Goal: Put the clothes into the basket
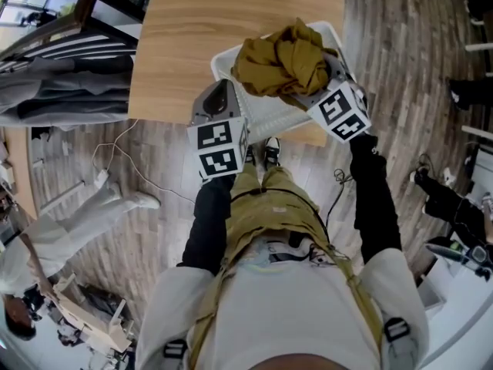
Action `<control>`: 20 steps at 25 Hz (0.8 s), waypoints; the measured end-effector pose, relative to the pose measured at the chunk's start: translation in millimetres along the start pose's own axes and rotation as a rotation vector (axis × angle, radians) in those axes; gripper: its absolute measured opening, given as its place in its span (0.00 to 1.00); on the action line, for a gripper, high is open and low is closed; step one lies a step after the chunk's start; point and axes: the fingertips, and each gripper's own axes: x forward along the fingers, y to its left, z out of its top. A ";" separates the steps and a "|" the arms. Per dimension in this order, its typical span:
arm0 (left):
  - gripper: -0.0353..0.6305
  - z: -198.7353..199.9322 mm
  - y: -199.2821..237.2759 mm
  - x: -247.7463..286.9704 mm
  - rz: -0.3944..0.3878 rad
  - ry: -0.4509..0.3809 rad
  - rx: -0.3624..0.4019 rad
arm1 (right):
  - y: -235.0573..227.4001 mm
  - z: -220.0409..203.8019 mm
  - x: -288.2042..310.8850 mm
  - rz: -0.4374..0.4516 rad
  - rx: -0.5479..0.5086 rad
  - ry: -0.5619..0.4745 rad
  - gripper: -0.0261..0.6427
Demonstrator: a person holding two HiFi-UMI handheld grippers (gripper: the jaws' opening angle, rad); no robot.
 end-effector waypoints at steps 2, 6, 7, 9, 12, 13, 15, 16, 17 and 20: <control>0.05 -3.8 1.4 2.2 0.002 0.009 0.000 | 3.7 -5.6 8.8 0.019 -0.043 0.030 0.58; 0.05 -10.7 5.9 7.7 0.006 0.025 -0.002 | 9.6 -13.3 25.3 0.055 -0.129 0.090 0.58; 0.05 -12.2 6.6 8.7 0.007 0.028 -0.002 | 12.0 -18.1 29.6 0.067 -0.141 0.110 0.58; 0.05 -14.7 7.2 10.1 0.006 0.034 -0.002 | 16.3 -26.8 37.4 0.091 -0.176 0.149 0.58; 0.05 -18.9 6.7 11.7 0.004 0.044 0.000 | 21.6 -38.0 47.6 0.129 -0.230 0.199 0.58; 0.05 -20.7 6.7 12.0 0.003 0.048 0.001 | 23.6 -41.9 50.8 0.142 -0.241 0.214 0.58; 0.05 -24.6 7.2 12.6 0.001 0.056 0.000 | 28.1 -49.5 57.1 0.166 -0.262 0.244 0.58; 0.05 -26.4 7.9 13.1 0.001 0.060 0.000 | 30.2 -53.1 60.2 0.176 -0.275 0.260 0.58; 0.05 -28.0 8.9 13.9 0.001 0.065 -0.001 | 32.1 -56.6 63.5 0.186 -0.288 0.275 0.58; 0.05 -31.9 11.7 17.3 0.002 0.078 -0.002 | 36.8 -68.1 73.4 0.215 -0.313 0.315 0.58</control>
